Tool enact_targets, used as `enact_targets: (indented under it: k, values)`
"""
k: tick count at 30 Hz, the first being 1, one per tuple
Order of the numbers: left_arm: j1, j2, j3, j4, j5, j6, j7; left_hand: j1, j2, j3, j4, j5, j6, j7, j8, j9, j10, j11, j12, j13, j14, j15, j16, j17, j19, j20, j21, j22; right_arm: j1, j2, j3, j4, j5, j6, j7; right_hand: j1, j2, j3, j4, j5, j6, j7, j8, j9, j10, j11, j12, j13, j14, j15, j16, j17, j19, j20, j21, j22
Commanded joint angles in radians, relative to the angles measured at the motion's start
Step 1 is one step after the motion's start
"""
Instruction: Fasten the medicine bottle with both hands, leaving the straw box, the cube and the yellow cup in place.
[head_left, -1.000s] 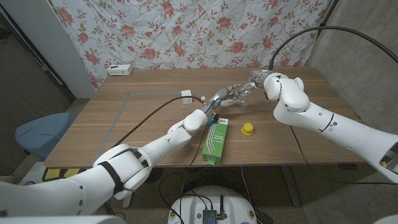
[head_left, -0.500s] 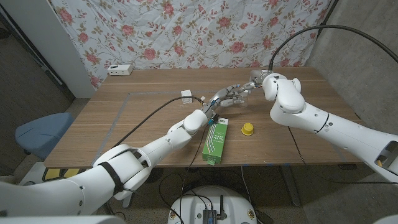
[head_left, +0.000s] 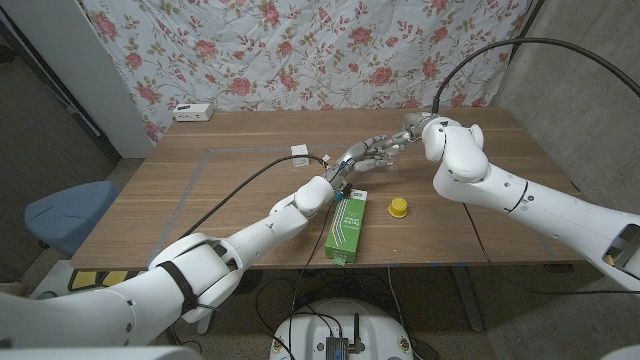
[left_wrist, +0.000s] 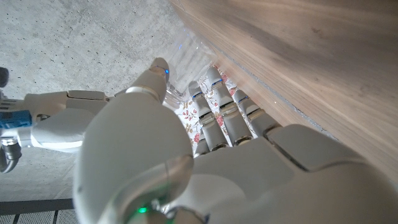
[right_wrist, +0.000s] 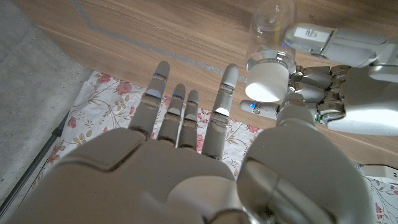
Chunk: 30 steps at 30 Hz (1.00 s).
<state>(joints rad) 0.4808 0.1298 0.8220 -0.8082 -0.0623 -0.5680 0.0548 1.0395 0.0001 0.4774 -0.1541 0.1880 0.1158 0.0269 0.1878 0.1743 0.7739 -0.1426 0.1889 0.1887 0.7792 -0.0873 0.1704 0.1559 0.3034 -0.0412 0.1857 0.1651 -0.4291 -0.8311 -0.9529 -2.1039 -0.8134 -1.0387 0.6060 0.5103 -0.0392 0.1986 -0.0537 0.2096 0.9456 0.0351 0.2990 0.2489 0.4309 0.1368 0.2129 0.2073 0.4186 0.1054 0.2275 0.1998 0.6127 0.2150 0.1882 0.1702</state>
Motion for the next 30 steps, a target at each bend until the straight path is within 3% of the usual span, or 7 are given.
enact_targets:
  k: [1,7,13,19,30]
  values:
    - [0.005,0.005,-0.002,-0.012,0.001,0.008,0.001,-0.005,0.003,0.008,0.002,0.006,-0.001,-0.004,0.001,0.004,0.006,-0.002,0.007,0.002,0.008,-0.104,0.002,0.004,0.008,-0.13,0.001,0.002,-0.016,-0.026,0.033,-0.033,0.039,0.018,0.016,-0.001,0.002,0.001,-0.01,-0.002,-0.067,0.019,-0.026,0.012,-0.03,-0.002,-0.014,0.003,-0.012,0.007,-0.011,0.001,-0.01,0.001,-0.001,0.004]
    - [0.007,0.007,-0.003,-0.017,0.001,0.013,0.002,-0.006,0.003,0.008,0.002,0.005,-0.001,-0.005,0.001,0.004,0.005,-0.003,0.007,0.002,0.008,-0.104,0.002,0.004,0.007,-0.13,0.001,0.002,-0.019,-0.034,0.06,-0.04,0.089,0.044,0.018,0.034,0.012,0.02,-0.046,0.011,-0.204,0.032,-0.081,0.024,-0.089,-0.003,-0.023,0.007,-0.048,0.016,-0.026,-0.003,-0.035,0.001,-0.003,0.004]
    - [0.004,0.008,-0.004,-0.015,0.001,0.014,0.002,-0.007,0.002,0.008,0.002,0.005,-0.001,-0.005,0.001,0.004,0.006,-0.004,0.007,0.002,0.008,-0.104,0.002,0.004,0.007,-0.13,0.001,0.002,-0.003,-0.04,0.065,-0.04,0.128,0.053,0.035,0.06,0.022,0.035,-0.069,0.024,-0.29,0.039,-0.106,0.028,-0.124,0.002,-0.024,0.008,-0.082,0.026,-0.033,-0.003,-0.056,0.002,-0.004,0.004]
    - [0.001,0.01,-0.004,-0.018,0.001,0.019,-0.001,-0.007,0.001,0.007,0.002,0.005,-0.002,-0.005,0.001,0.004,0.004,-0.003,0.006,0.002,0.007,-0.104,0.002,0.004,0.005,-0.129,0.0,0.002,0.009,-0.048,0.071,-0.042,0.169,0.07,0.039,0.089,0.028,0.049,-0.088,0.035,-0.356,0.046,-0.117,0.028,-0.16,0.007,-0.026,0.009,-0.108,0.034,-0.036,-0.003,-0.071,0.002,-0.004,0.004]
    - [-0.009,0.005,-0.004,0.001,-0.003,0.014,-0.008,-0.007,0.0,0.008,0.001,0.005,-0.001,-0.006,0.001,0.004,0.005,-0.002,0.007,0.002,0.006,-0.105,0.002,0.004,0.005,-0.131,0.0,0.002,0.026,-0.045,0.066,-0.04,0.204,0.08,0.016,0.154,0.035,0.078,-0.117,0.057,-0.411,0.044,-0.112,0.027,-0.205,0.014,-0.026,0.011,-0.136,0.045,-0.036,-0.004,-0.085,0.001,-0.003,0.004]
